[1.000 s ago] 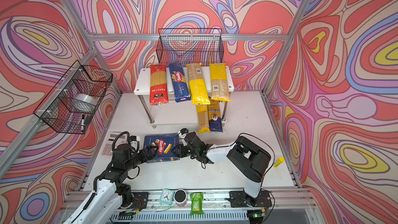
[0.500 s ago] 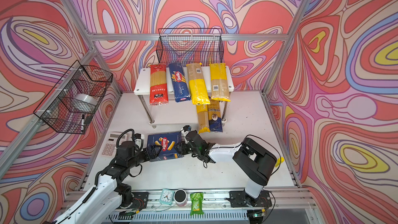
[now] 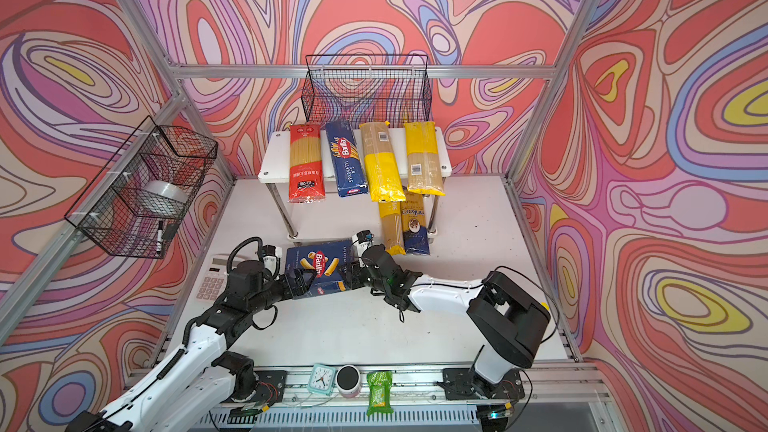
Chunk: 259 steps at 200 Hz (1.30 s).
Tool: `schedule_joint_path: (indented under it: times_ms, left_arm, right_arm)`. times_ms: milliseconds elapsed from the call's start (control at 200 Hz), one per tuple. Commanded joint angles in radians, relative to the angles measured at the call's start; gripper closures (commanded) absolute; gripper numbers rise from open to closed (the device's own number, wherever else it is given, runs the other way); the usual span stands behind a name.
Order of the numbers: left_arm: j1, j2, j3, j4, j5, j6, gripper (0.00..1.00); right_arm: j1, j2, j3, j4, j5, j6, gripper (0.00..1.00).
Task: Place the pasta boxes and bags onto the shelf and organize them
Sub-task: 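Carry the blue rigatoni box with both grippers onto the lower shelf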
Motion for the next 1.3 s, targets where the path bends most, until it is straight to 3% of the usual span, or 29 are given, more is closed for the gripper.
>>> schedule_joint_path:
  times_ms: [0, 501, 851, 1292]
  left_arm:
    - [-0.061, 0.000, 0.086, 0.278, 0.236, 0.003, 0.00]
    - [-0.070, 0.152, 0.252, 0.333, 0.225, 0.050, 0.00]
    - [-0.069, 0.258, 0.266, 0.425, 0.215, 0.044, 0.00]
    - [-0.069, 0.346, 0.349, 0.460, 0.189, 0.046, 0.00]
  right_arm:
    - [0.057, -0.033, 0.076, 0.173, -0.187, -0.039, 0.53]
    - [0.057, -0.015, 0.113, 0.148, -0.106, -0.078, 0.53]
    - [0.037, -0.008, 0.180, 0.084, -0.028, -0.141, 0.53]
    - [-0.047, 0.065, 0.183, 0.171, -0.043, -0.018, 0.54]
